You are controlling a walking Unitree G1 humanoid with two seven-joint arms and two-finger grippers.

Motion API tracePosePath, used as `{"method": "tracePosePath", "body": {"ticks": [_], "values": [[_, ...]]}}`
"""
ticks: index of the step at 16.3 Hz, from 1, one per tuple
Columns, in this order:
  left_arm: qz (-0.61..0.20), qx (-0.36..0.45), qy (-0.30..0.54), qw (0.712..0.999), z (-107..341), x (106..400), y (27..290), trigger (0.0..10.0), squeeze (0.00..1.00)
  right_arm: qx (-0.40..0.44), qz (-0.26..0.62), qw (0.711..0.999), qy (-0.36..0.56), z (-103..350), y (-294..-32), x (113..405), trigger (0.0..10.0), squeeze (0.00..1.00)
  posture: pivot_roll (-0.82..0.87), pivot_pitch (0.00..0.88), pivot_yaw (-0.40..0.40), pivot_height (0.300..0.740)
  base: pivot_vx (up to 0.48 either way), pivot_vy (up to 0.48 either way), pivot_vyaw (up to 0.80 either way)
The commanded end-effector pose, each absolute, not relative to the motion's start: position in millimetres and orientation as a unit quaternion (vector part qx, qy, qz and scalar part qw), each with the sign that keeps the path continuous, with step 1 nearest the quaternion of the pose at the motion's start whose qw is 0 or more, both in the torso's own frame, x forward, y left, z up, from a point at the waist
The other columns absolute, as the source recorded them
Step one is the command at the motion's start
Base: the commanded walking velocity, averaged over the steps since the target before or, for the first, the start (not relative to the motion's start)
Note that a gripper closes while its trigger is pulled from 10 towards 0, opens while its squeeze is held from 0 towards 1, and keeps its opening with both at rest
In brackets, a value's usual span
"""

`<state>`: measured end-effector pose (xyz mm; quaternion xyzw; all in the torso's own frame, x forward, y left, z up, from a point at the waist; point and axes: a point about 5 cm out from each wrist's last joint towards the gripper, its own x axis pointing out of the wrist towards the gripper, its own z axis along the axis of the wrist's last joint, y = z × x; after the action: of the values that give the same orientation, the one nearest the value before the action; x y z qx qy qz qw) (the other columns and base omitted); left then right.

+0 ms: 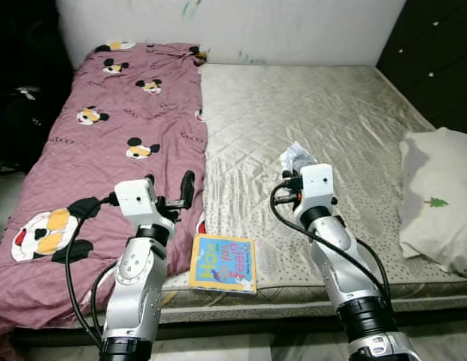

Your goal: Clean up the room

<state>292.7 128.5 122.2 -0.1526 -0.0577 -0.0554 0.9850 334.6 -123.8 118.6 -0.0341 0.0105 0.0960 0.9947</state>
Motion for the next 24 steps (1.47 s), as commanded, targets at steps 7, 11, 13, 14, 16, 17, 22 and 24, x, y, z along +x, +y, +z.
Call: {"method": "tracePosePath", "body": {"ticks": [7, 11, 13, 14, 16, 17, 22, 24], "values": [[-0.061, -0.15, -0.06, 0.985, 123.9, 293.1, 124.3, 10.0, 0.0, -0.043, 0.089, 0.995, 0.008, 118.0, -126.8, 336.5, 10.0, 0.0, -0.1, 0.012, -0.023, 0.74, 0.267, 0.0, 0.0], [-0.063, -0.149, -0.06, 0.985, 124.2, 293.2, 123.8, 10.0, 0.0, -0.045, 0.09, 0.995, 0.007, 117.6, -127.0, 336.5, 10.0, 0.0, -0.09, 0.007, -0.023, 0.74, 0.294, 0.0, 0.0], [-0.064, -0.151, -0.059, 0.985, 123.7, 293.0, 123.3, 10.0, 0.0, -0.047, 0.091, 0.995, 0.007, 117.0, -127.6, 337.0, 10.0, 0.0, -0.09, 0.005, -0.024, 0.74, 0.304, 0.0, 0.0], [-0.062, -0.152, -0.053, 0.985, 122.3, 293.0, 123.0, 10.0, 0.0, -0.047, 0.091, 0.995, 0.008, 116.5, -128.1, 337.4, 10.0, 0.0, -0.09, 0.002, -0.024, 0.74, 0.0, 0.0, 0.0], [-0.055, -0.154, -0.05, 0.985, 121.3, 293.1, 123.6, 10.0, 0.0, -0.048, 0.091, 0.995, 0.008, 115.9, -128.4, 337.3, 10.0, 0.0, -0.09, 0.0, -0.023, 0.74, 0.0, 0.0, 0.0], [-0.036, -0.149, -0.051, 0.987, 121.2, 294.5, 127.0, 10.0, 0.0, -0.042, 0.089, 0.995, 0.011, 115.0, -128.5, 336.8, 10.0, 0.0, -0.09, 0.0, -0.024, 0.74, 0.0, 0.0, 0.0], [-0.03, -0.152, -0.044, 0.987, 119.6, 294.4, 130.3, 10.0, 0.0, -0.041, 0.085, 0.995, 0.008, 114.6, -129.7, 335.4, 10.0, 0.0, -0.08, 0.003, -0.03, 0.74, 0.0, 0.178, 0.0], [-0.024, -0.152, -0.041, 0.987, 118.4, 293.7, 131.9, 10.0, 0.0, -0.041, 0.093, 0.995, 0.01, 113.9, -127.0, 336.4, 10.0, 0.0, -0.08, 0.008, -0.033, 0.74, 0.0, 0.48, 0.0]]}}
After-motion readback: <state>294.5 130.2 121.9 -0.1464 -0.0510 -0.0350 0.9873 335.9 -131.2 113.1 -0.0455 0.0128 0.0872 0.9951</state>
